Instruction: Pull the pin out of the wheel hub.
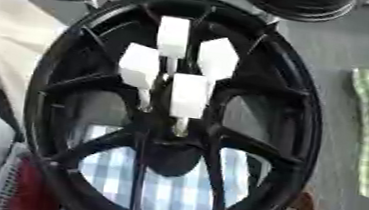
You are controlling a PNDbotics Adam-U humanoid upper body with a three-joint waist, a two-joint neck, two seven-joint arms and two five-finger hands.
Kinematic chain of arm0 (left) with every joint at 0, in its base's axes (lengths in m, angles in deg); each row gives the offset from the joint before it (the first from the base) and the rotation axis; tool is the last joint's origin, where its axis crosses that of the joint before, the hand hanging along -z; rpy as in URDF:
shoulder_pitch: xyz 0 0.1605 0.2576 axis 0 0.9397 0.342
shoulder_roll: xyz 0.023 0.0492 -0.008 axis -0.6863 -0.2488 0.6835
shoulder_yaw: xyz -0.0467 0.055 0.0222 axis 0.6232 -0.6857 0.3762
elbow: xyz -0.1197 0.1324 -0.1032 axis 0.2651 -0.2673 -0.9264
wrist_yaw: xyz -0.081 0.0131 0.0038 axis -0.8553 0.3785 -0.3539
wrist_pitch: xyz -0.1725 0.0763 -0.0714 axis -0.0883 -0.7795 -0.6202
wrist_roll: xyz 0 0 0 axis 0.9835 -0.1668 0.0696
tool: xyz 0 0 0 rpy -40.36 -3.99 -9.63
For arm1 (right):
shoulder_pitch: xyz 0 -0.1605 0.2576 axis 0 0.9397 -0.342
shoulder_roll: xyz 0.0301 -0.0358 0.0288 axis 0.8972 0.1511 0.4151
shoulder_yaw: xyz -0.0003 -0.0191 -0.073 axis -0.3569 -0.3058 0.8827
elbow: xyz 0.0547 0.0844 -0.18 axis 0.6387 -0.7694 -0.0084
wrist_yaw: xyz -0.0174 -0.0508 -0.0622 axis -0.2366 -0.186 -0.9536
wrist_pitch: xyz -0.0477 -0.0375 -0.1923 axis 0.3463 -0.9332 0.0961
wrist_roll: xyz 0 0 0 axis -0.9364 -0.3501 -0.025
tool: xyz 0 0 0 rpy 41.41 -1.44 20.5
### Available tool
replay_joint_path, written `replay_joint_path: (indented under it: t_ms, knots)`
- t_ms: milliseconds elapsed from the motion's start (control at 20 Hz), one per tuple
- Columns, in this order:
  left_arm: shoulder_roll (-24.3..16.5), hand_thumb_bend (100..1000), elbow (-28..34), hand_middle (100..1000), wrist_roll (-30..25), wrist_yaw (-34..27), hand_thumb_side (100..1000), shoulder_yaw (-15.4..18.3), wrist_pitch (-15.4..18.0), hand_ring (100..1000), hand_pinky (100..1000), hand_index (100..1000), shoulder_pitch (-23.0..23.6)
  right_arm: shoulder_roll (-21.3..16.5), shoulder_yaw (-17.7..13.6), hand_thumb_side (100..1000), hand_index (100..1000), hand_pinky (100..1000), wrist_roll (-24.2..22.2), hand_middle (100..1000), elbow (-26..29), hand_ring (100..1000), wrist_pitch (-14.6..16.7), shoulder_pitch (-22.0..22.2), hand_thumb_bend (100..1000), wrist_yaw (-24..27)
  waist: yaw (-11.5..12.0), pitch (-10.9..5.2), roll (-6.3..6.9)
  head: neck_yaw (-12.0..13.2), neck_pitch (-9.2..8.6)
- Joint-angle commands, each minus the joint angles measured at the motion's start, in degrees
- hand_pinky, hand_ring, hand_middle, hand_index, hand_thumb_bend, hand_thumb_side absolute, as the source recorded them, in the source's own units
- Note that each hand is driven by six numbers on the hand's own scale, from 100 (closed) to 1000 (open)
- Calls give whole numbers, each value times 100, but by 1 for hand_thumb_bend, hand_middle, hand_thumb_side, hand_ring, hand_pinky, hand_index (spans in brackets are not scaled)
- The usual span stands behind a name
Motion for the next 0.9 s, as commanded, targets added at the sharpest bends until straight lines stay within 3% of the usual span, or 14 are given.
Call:
replay_joint_path:
  t_ms: [50,250,450,900]
  knots:
    - [-178,272,121,674,-2,60,732,30,30,729,811,837,-55,-287,-106,642,723,884,-61,678,117,749,36,-1,100,-72,-7,-65,-15,21,-97]
    - [-189,270,121,674,5,72,735,29,13,729,811,837,-45,-486,-138,635,724,883,-116,679,117,749,45,39,100,-140,-12,-43,-47,30,-99]
    - [-220,269,121,674,-3,81,734,18,14,729,811,838,-47,-978,-97,580,731,877,-427,686,117,753,170,-54,100,-359,-12,-48,-69,59,-111]
    - [-275,261,121,673,-29,97,739,-10,-6,729,811,838,-29,-2686,70,500,744,861,-2539,716,117,769,753,-573,100,-1413,7,-39,-138,42,-115]
